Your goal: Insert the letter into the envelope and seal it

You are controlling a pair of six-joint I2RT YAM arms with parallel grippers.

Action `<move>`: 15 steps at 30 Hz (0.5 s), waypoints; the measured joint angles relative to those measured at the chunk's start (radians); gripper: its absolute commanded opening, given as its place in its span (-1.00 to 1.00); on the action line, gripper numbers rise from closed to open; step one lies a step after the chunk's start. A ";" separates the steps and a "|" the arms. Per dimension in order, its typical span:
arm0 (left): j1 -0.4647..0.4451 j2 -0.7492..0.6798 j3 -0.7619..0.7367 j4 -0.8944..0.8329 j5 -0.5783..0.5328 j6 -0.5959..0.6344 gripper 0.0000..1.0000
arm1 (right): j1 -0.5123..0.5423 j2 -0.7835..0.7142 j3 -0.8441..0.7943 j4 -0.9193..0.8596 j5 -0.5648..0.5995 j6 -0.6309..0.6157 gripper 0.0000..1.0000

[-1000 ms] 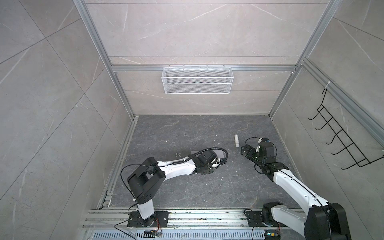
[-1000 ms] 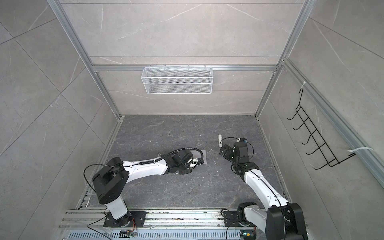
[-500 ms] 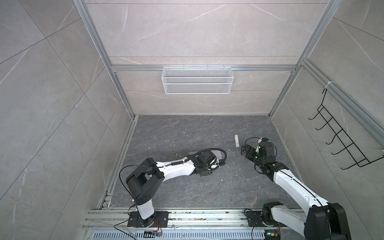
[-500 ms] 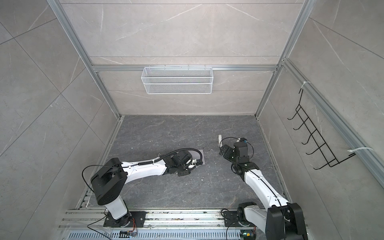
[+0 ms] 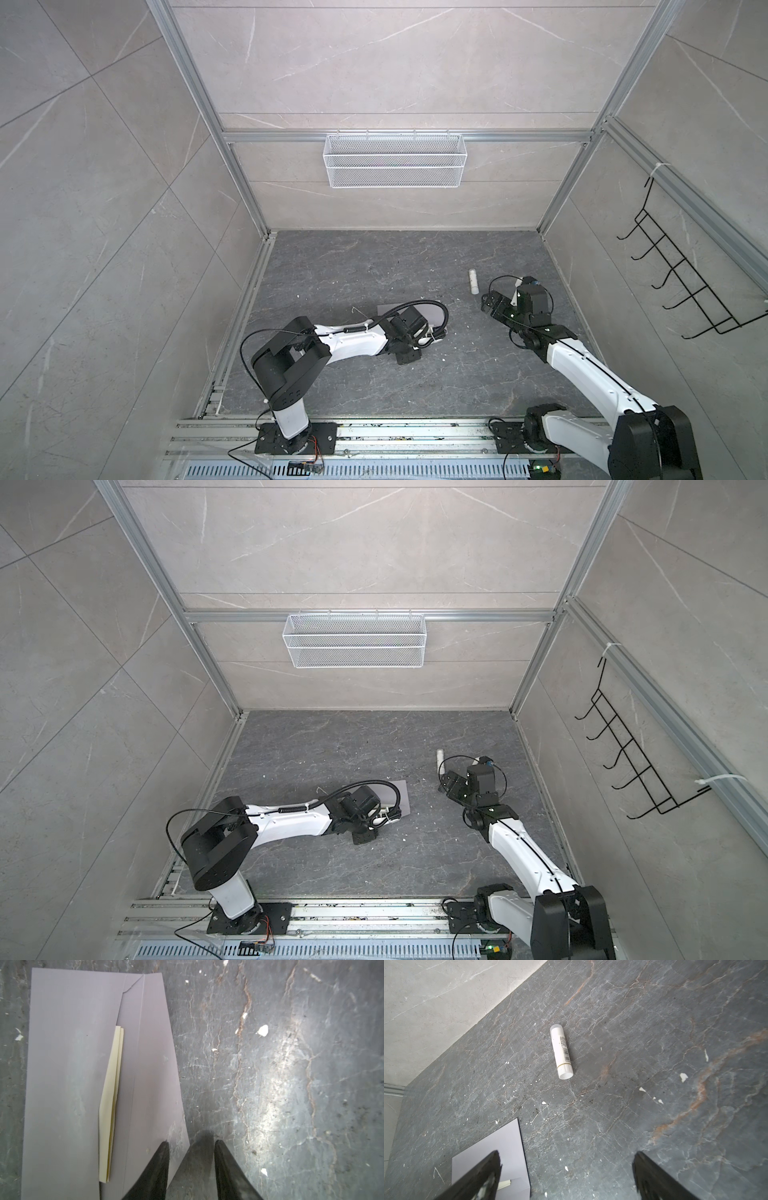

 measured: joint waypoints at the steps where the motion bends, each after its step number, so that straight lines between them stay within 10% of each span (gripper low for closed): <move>1: 0.000 0.000 0.000 0.002 0.010 -0.004 -0.16 | 0.000 0.000 0.000 0.000 0.000 0.000 0.99; 15: 0.040 0.000 0.000 0.018 0.147 -0.044 0.04 | -0.002 0.000 0.000 -0.012 -0.013 -0.023 0.99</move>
